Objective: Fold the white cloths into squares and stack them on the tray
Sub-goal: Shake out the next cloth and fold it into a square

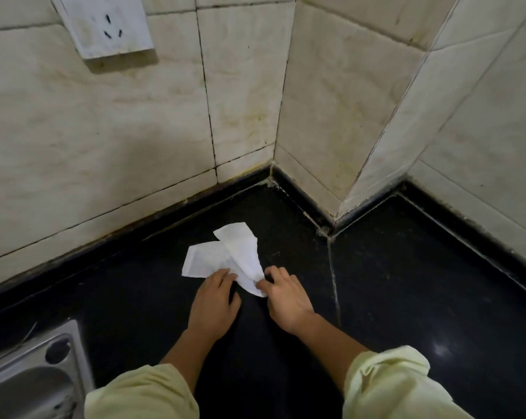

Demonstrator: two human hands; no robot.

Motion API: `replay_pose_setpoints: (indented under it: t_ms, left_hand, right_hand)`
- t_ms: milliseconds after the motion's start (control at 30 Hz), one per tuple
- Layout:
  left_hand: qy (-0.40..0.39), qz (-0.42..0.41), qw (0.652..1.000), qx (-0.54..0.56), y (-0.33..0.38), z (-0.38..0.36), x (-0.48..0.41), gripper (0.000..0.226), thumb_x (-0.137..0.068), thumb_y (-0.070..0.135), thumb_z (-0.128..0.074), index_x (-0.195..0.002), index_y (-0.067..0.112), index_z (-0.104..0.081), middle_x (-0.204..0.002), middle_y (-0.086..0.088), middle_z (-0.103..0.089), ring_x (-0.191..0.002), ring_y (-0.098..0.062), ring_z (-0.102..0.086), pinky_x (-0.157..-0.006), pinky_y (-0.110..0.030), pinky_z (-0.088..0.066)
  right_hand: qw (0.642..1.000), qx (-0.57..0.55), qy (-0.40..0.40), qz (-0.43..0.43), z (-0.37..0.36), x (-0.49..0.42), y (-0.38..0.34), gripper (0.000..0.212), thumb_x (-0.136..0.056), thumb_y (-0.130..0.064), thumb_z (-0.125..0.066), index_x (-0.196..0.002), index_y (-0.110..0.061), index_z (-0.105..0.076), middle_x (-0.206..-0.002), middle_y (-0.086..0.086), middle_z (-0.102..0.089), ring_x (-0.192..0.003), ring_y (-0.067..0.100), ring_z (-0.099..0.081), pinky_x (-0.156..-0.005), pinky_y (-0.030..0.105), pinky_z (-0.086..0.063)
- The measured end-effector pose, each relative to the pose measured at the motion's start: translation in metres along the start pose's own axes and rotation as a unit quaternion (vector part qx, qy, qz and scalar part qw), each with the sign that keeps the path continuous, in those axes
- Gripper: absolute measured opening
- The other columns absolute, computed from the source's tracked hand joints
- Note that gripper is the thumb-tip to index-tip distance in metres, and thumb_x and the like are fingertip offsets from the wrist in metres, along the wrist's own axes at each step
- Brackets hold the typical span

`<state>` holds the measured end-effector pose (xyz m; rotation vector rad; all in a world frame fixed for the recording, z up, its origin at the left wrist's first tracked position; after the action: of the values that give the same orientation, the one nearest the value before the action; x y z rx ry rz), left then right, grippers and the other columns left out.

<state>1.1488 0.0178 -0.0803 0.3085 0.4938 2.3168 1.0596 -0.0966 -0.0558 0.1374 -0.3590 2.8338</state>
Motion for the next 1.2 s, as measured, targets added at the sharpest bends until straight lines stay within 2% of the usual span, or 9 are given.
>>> replay_pose_setpoints:
  t_ms: [167,400,533,633,700,800,900,1100,1200]
  left_hand:
    - [-0.012,-0.011,1.000,0.017,-0.003,-0.005,-0.001,0.056,-0.088,0.038,-0.057,-0.139,0.017,-0.046,-0.149,-0.003,-0.037,-0.139,-0.019,-0.033,-0.115,-0.034,-0.030]
    - [0.042,-0.025,0.999,-0.017,0.010,0.006,0.000,0.031,-0.087,0.024,-0.063,-0.116,0.014,-0.065,-0.116,-0.005,-0.063,-0.117,-0.023,-0.053,-0.105,-0.038,-0.040]
    - [0.053,-0.026,0.998,0.011,0.029,0.021,0.005,0.016,-0.089,0.013,-0.056,-0.097,0.013,-0.069,-0.095,-0.002,-0.067,-0.098,-0.018,-0.057,-0.097,-0.033,-0.043]
    - [0.070,-0.052,0.996,0.024,0.049,0.037,0.006,0.017,-0.086,0.009,-0.053,-0.072,0.011,-0.062,-0.074,-0.001,-0.062,-0.076,-0.016,-0.052,-0.080,-0.032,-0.046]
    - [0.088,-0.061,0.993,0.039,0.065,0.048,0.011,0.020,-0.083,0.007,-0.053,-0.064,0.013,-0.053,-0.065,0.000,-0.056,-0.068,-0.017,-0.047,-0.076,-0.032,-0.046]
    - [0.106,-0.063,0.991,0.059,0.083,0.059,0.013,0.018,-0.079,0.016,-0.045,-0.062,0.015,-0.047,-0.059,-0.002,-0.054,-0.060,-0.022,-0.049,-0.101,-0.036,-0.040]
    - [0.114,-0.047,0.989,0.080,0.099,0.065,0.014,0.027,-0.076,0.025,-0.040,-0.066,0.008,-0.058,-0.057,-0.009,-0.058,-0.060,-0.030,-0.055,-0.108,-0.038,-0.037]
    - [0.094,-0.113,0.979,0.140,0.183,0.079,0.030,0.031,-0.076,0.031,-0.040,-0.072,0.011,-0.064,-0.064,-0.008,-0.063,-0.066,-0.028,-0.058,-0.104,-0.037,-0.041]
    - [0.080,-0.127,0.977,0.152,0.222,0.081,0.033,0.033,-0.073,0.030,-0.042,-0.076,0.011,-0.068,-0.072,-0.005,-0.067,-0.070,-0.024,-0.058,-0.083,-0.035,-0.045]
  right_hand:
    - [0.990,-0.124,0.044,-0.052,-0.001,-0.009,0.008,0.022,-0.094,-0.016,-0.056,-0.112,-0.016,-0.069,-0.117,0.001,-0.055,-0.111,0.019,-0.049,-0.090,0.029,-0.041]
    - [0.893,-0.403,0.094,-0.178,0.021,0.001,0.019,0.010,-0.086,-0.016,-0.071,-0.088,-0.007,-0.071,-0.099,-0.002,-0.058,-0.085,0.006,-0.057,-0.068,0.006,-0.042]
    - [0.844,-0.481,0.094,-0.216,0.034,0.017,0.029,0.006,-0.082,-0.012,-0.071,-0.077,-0.011,-0.069,-0.094,0.000,-0.059,-0.081,0.009,-0.058,-0.073,0.016,-0.043]
    - [0.785,-0.557,0.120,-0.244,0.050,0.034,0.040,0.014,-0.079,-0.008,-0.071,-0.067,-0.015,-0.068,-0.087,0.010,-0.065,-0.081,0.017,-0.060,-0.075,0.029,-0.047]
    - [0.753,-0.594,0.143,-0.244,0.070,0.051,0.047,0.012,-0.080,-0.004,-0.067,-0.069,-0.009,-0.066,-0.081,0.008,-0.065,-0.077,0.013,-0.060,-0.070,0.025,-0.047]
    - [0.717,-0.627,0.193,-0.235,0.100,0.078,0.066,0.010,-0.077,0.003,-0.062,-0.072,-0.002,-0.068,-0.086,0.006,-0.072,-0.083,0.015,-0.064,-0.073,0.028,-0.049]
    - [0.697,-0.642,0.230,-0.221,0.123,0.101,0.088,0.016,-0.075,0.007,-0.056,-0.066,-0.001,-0.066,-0.088,0.010,-0.074,-0.092,0.025,-0.066,-0.080,0.037,-0.051]
    - [0.670,-0.643,0.270,-0.252,0.152,0.178,0.144,0.015,-0.074,0.000,-0.059,-0.063,-0.010,-0.059,-0.073,0.009,-0.059,-0.081,0.026,-0.058,-0.074,0.033,-0.048]
    - [0.674,-0.623,0.289,-0.272,0.163,0.214,0.172,0.016,-0.077,-0.001,-0.063,-0.065,-0.012,-0.061,-0.075,0.007,-0.062,-0.080,0.023,-0.059,-0.075,0.033,-0.048]
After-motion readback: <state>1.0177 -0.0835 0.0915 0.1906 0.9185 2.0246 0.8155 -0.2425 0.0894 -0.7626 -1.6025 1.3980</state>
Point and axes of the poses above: each hand's wrist, its own x-axis away from the middle knuckle, its own z-axis out of the back of the hand, y = z × x, the point moved 6 cm from there along -x, towards the middle knuckle
